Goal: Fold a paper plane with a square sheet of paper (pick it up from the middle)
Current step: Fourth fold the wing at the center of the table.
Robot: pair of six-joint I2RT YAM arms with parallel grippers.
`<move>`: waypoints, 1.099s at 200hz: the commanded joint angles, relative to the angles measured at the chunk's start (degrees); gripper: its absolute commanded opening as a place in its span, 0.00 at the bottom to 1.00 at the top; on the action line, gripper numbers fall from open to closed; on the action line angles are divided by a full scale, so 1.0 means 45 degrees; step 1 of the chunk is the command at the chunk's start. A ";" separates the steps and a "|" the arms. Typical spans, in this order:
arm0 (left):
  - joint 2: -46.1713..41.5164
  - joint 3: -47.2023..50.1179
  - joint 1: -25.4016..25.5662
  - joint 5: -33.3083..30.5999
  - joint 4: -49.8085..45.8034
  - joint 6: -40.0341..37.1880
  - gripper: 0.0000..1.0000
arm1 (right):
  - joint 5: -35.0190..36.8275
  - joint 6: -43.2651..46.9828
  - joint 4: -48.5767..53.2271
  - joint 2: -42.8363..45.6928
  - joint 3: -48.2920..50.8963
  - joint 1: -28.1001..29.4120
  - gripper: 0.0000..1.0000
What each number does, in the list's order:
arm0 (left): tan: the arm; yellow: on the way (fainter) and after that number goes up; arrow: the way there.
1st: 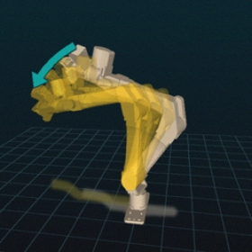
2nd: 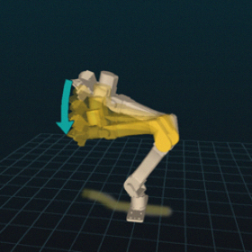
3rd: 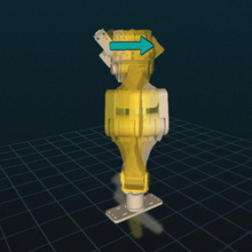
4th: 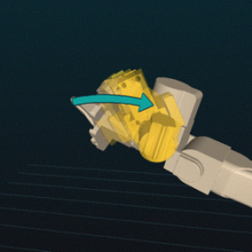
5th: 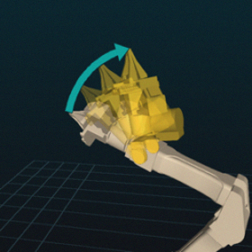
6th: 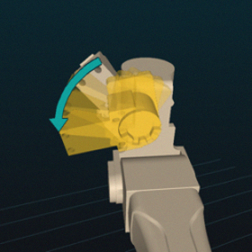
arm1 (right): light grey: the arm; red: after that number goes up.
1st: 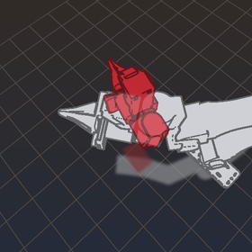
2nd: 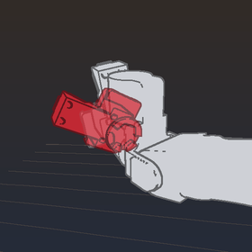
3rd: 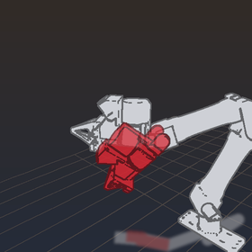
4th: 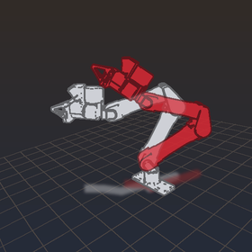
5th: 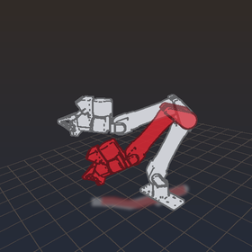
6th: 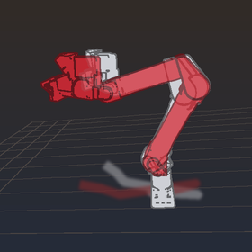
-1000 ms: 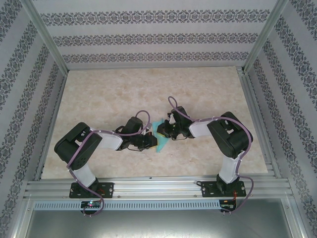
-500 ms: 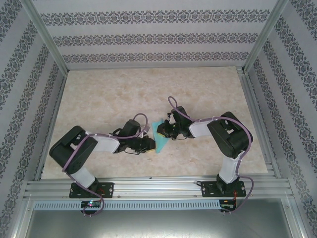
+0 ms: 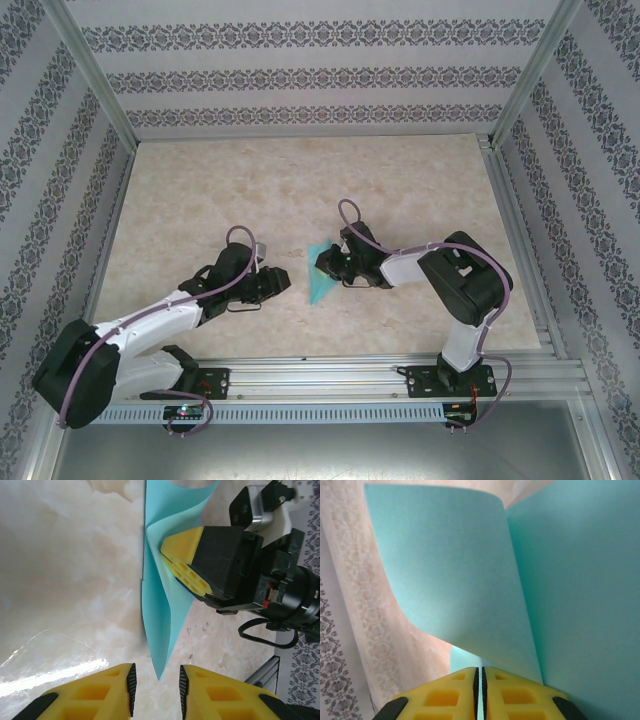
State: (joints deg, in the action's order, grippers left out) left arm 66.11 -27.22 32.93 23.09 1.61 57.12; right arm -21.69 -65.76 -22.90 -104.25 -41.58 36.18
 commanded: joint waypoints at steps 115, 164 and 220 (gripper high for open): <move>0.5482 -0.2789 0.0121 0.3522 0.3218 0.1270 0.30 | 0.1269 -0.0332 0.2148 -0.0697 0.0781 0.0435 0.13; 0.6230 -0.2935 0.0183 0.3599 0.2957 0.1102 0.29 | 0.1228 -0.0310 0.2198 -0.0682 0.0784 0.0377 0.14; 0.6920 -0.2753 0.0290 0.3681 0.1313 0.0396 0.27 | 0.1210 -0.0175 0.2353 -0.0653 0.0745 0.0279 0.13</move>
State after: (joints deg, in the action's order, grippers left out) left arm 96.09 -39.27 33.36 38.83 12.69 61.67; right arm -18.68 -67.59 -23.62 -103.81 -41.10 37.28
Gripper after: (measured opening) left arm 0.274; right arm 0.134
